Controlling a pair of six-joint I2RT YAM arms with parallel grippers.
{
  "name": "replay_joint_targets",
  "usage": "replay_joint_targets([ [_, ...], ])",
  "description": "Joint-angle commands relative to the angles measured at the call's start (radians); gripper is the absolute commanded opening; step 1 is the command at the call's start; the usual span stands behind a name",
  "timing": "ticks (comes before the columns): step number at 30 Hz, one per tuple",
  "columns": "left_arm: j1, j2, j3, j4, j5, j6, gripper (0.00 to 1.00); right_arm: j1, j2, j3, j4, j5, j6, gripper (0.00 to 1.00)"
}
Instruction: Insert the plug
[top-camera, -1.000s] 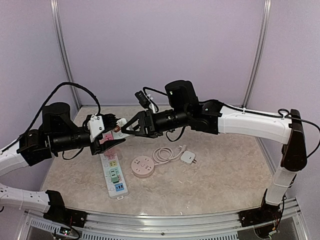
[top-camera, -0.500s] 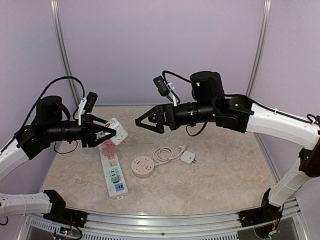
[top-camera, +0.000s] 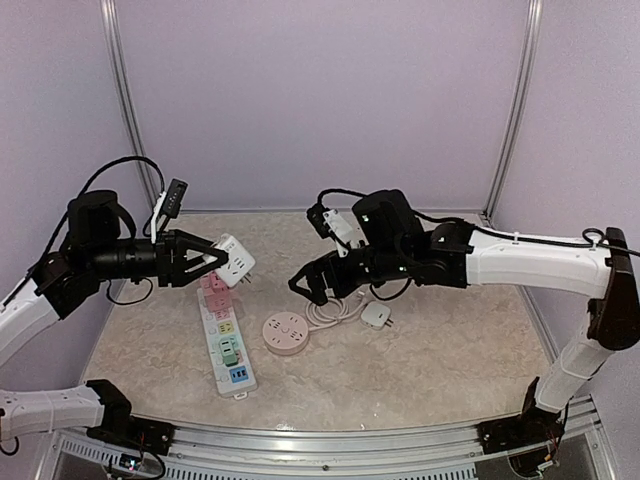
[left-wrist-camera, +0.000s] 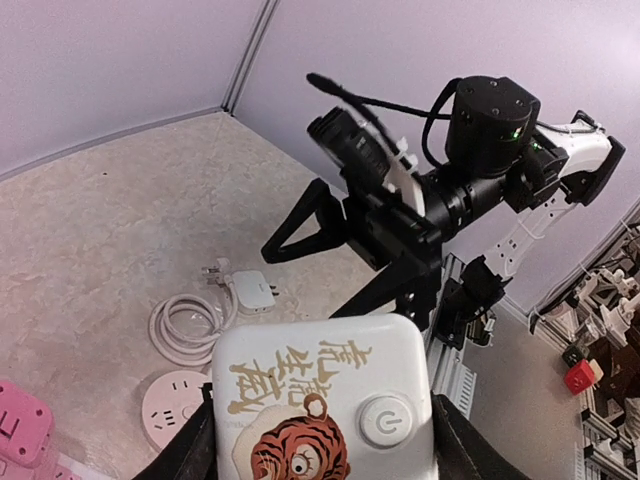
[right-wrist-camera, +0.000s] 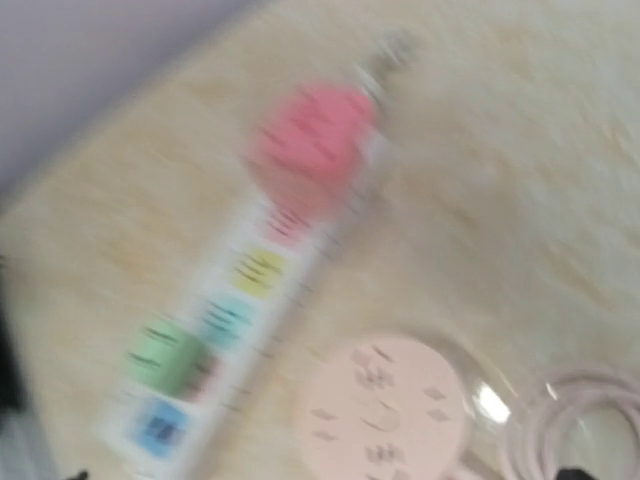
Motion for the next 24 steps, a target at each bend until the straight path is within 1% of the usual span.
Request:
replay_joint_targets([
  [1, 0.021, -0.029, -0.012, -0.025, -0.095, 0.094, 0.00, 0.010, 0.179, 0.018, -0.070, 0.095, -0.024, 1.00],
  [3, 0.027, -0.041, -0.016, -0.045, -0.141, 0.123, 0.00, 0.022, 0.256, 0.056, -0.095, 0.099, -0.033, 1.00],
  [6, 0.038, -0.064, -0.034, -0.058, -0.221, 0.140, 0.00, 0.056, 0.362, 0.119, -0.132, 0.148, -0.069, 1.00],
  [11, 0.041, -0.095, -0.065, -0.080, -0.385, 0.175, 0.00, 0.103, 0.490, 0.204, -0.166, 0.199, -0.124, 1.00],
  [14, 0.041, -0.106, -0.082, -0.078, -0.404, 0.185, 0.00, 0.103, 0.543, 0.247, -0.185, 0.219, -0.112, 1.00],
  [19, 0.040, -0.115, -0.096, -0.060, -0.385, 0.177, 0.00, 0.104, 0.602, 0.303, -0.203, 0.286, -0.107, 1.00],
  [24, 0.040, -0.115, -0.095, -0.053, -0.387, 0.164, 0.00, 0.104, 0.658, 0.353, -0.231, 0.301, -0.101, 1.00],
])
